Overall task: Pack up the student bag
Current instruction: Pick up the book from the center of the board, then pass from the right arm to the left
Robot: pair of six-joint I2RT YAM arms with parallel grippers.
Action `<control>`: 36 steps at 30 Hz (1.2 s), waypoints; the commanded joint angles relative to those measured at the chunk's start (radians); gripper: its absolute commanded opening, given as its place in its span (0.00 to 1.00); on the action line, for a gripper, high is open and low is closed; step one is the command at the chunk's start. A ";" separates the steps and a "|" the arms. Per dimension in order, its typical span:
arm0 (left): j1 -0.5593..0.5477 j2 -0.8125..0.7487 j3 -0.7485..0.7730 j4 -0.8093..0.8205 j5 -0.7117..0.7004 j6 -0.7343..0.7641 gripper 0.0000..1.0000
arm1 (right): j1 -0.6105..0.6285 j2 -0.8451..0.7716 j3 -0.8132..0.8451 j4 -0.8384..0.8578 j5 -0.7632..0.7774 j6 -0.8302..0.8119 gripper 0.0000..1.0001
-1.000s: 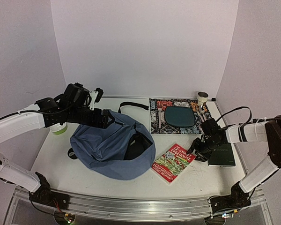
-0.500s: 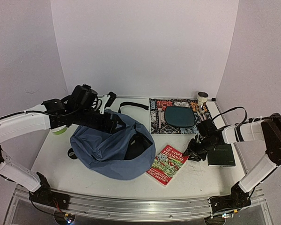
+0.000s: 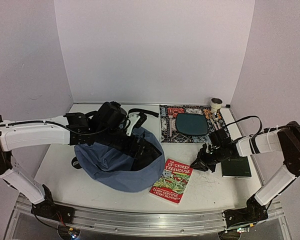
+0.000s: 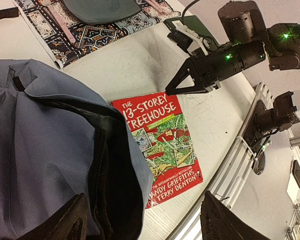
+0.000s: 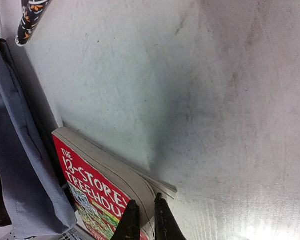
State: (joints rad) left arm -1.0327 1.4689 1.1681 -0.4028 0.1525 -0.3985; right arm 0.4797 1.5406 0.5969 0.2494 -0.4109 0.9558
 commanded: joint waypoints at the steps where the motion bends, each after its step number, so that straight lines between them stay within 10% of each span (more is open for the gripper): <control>1: -0.028 0.026 0.065 0.042 -0.027 -0.002 0.78 | 0.020 -0.015 -0.009 0.027 -0.066 0.024 0.00; 21: -0.216 0.135 0.214 0.043 -0.416 -0.011 0.79 | 0.061 -0.288 0.004 0.024 0.003 0.156 0.00; 36: -0.309 0.357 0.376 0.048 -0.443 0.016 0.79 | 0.084 -0.449 0.088 -0.080 0.153 0.264 0.00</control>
State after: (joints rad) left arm -1.3212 1.7642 1.4557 -0.3802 -0.2638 -0.3971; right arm 0.5510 1.1281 0.6245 0.1772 -0.3042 1.1770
